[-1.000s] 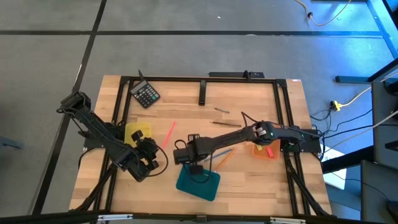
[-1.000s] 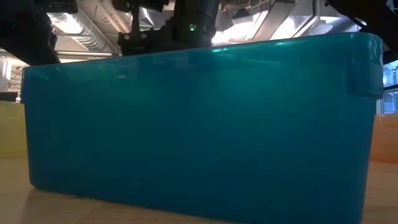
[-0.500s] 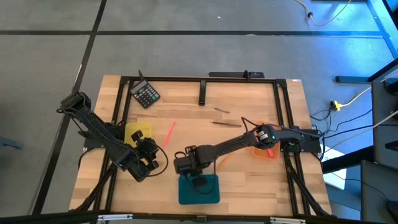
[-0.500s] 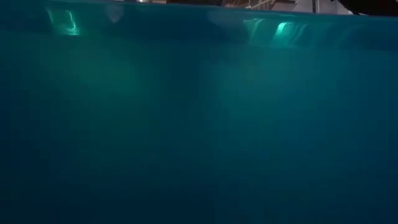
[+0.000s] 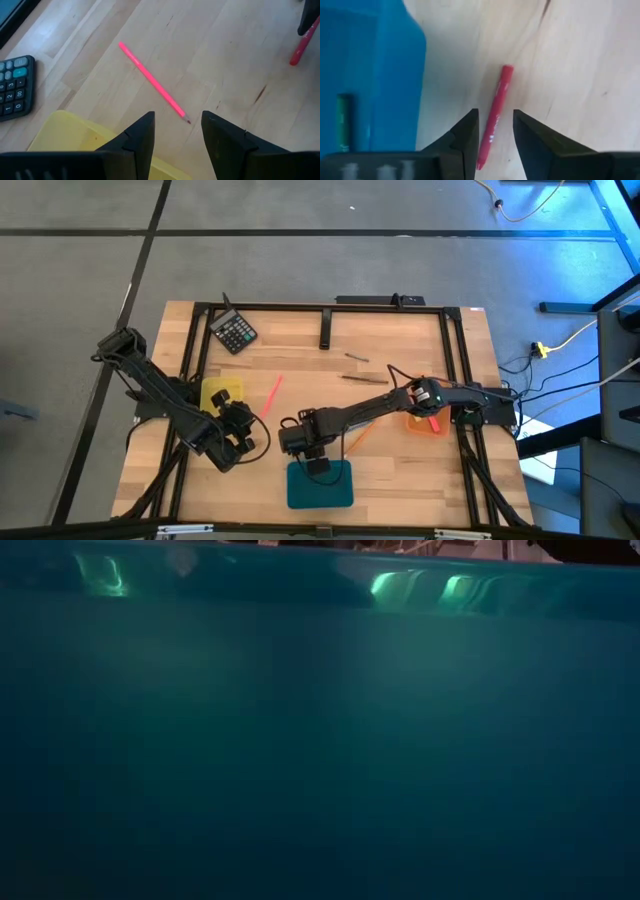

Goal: Sort crayons/erasers/pens/pencils in bins
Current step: Put the red crayon into the blue bin

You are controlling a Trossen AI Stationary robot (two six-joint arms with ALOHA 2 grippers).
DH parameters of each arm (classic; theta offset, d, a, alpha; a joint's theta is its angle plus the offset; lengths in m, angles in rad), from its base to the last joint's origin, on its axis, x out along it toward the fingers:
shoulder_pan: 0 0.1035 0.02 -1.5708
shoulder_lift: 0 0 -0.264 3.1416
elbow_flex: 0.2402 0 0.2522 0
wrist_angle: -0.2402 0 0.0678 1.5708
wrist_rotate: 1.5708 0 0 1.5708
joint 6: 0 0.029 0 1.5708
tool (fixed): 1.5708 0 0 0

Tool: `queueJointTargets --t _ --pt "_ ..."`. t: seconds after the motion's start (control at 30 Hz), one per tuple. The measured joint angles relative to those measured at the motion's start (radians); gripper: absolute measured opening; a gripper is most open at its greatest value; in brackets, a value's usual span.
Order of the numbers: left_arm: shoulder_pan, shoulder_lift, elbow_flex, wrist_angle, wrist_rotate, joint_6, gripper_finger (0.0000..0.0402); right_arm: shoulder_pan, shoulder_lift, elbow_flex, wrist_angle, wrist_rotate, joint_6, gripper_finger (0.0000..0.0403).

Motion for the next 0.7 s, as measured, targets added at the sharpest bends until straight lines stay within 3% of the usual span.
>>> queueJointTargets --t 0.4,0.7 --pt "0.0 0.0 0.0 0.0 0.0 -0.001 0.0156 0.0 -0.013 -0.147 0.086 0.009 0.06 0.0119" --pt "0.0 0.0 0.0 0.0 0.0 -0.004 0.0156 -0.011 -0.007 -0.123 0.063 0.028 0.076 0.0017"
